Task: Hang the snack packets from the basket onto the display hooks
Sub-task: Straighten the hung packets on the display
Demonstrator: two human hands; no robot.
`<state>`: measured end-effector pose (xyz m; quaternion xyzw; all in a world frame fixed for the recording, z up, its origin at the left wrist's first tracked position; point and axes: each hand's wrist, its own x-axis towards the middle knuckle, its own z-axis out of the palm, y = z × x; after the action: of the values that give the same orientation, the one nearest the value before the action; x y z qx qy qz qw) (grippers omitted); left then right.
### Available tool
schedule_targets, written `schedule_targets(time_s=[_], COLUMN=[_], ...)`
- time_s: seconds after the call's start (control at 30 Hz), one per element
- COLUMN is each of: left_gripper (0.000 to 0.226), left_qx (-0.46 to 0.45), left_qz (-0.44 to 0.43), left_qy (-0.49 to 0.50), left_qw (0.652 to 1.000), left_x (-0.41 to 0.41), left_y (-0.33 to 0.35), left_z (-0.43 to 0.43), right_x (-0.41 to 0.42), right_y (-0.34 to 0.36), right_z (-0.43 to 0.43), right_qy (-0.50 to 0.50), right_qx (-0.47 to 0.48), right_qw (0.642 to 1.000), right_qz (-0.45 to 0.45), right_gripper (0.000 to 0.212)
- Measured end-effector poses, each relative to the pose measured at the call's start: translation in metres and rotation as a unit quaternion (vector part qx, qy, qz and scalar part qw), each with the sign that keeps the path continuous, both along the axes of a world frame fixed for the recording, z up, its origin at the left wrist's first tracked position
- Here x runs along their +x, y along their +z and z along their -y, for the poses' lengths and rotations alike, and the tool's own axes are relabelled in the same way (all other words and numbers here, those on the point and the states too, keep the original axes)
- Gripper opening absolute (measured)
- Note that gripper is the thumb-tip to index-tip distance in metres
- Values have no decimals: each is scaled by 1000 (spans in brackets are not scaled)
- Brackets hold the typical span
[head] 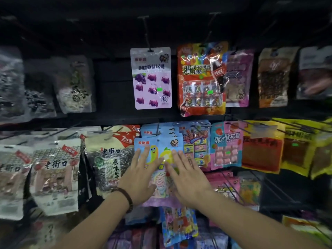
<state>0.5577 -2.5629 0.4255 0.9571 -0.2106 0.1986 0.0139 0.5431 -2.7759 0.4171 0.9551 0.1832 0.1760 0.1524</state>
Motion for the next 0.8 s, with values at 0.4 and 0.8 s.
schedule_targets(time_s=[0.4, 0.8], left_gripper=[112, 115], left_qx=[12, -10], left_qz=[46, 92], left_qy=[67, 80], left_qw=[997, 992], left_x=[54, 104], left_y=[-28, -31], left_z=[24, 28], right_x=[46, 89], right_y=[5, 5], right_z=[0, -10], right_qy=[-26, -42], right_qx=[68, 112], right_qw=[997, 993], right_qz=[-11, -1], right_gripper=[88, 102])
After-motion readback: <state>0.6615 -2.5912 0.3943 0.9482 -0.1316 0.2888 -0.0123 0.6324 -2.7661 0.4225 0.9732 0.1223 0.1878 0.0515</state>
